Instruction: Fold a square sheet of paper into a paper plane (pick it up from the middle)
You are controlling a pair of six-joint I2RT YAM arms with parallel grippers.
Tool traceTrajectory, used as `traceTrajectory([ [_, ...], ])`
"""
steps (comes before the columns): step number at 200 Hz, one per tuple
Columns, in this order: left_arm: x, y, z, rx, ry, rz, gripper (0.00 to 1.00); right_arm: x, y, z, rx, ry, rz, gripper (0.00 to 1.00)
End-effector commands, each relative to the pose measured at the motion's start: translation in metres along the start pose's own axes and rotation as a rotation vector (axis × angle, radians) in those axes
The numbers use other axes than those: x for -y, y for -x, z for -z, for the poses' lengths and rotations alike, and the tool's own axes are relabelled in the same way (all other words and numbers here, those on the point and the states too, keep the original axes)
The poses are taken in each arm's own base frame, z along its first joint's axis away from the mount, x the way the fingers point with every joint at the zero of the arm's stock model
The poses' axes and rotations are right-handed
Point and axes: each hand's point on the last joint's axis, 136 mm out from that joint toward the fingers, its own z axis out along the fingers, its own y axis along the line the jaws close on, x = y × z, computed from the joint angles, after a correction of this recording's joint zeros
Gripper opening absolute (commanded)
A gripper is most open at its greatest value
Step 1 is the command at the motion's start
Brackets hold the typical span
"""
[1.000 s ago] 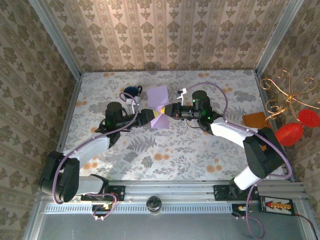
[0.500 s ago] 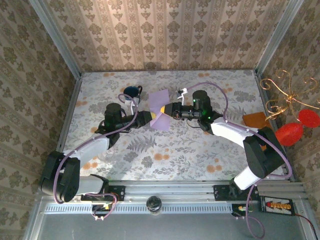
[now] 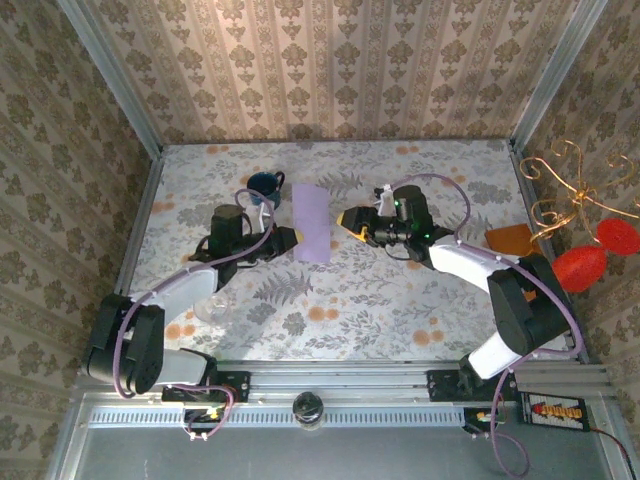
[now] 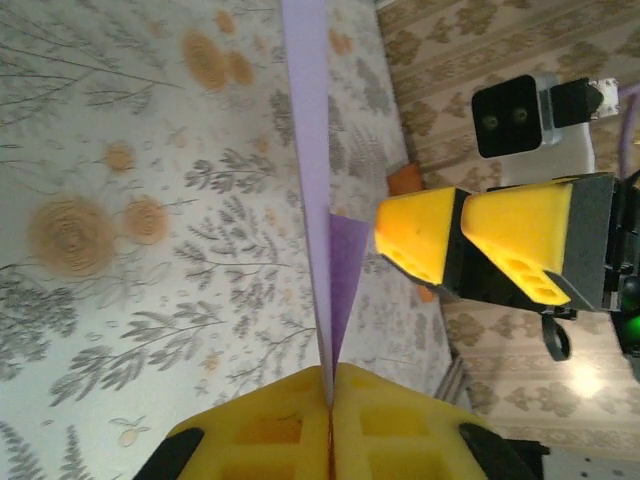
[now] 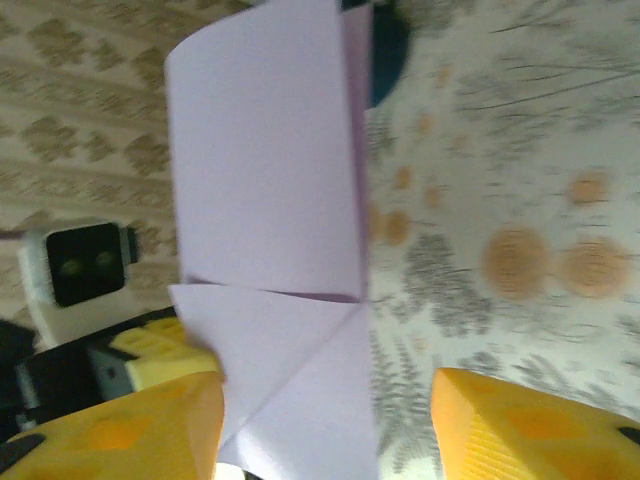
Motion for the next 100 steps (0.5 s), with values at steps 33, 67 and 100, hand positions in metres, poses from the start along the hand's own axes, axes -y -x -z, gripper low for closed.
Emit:
traceTrajectory([
  [33,-0.048,0.008,0.042,-0.141,0.528,-0.219,0.05,0.035,0.014,0.035,0.118,-0.300,0.065,0.59],
  [67,-0.064,0.009,0.050,-0.267,0.855,-0.393,0.05,0.045,0.020,0.052,0.168,-0.403,0.085,0.59],
  [100,-0.077,0.019,0.044,-0.361,1.160,-0.550,0.05,0.057,0.024,0.063,0.196,-0.467,0.069,0.58],
])
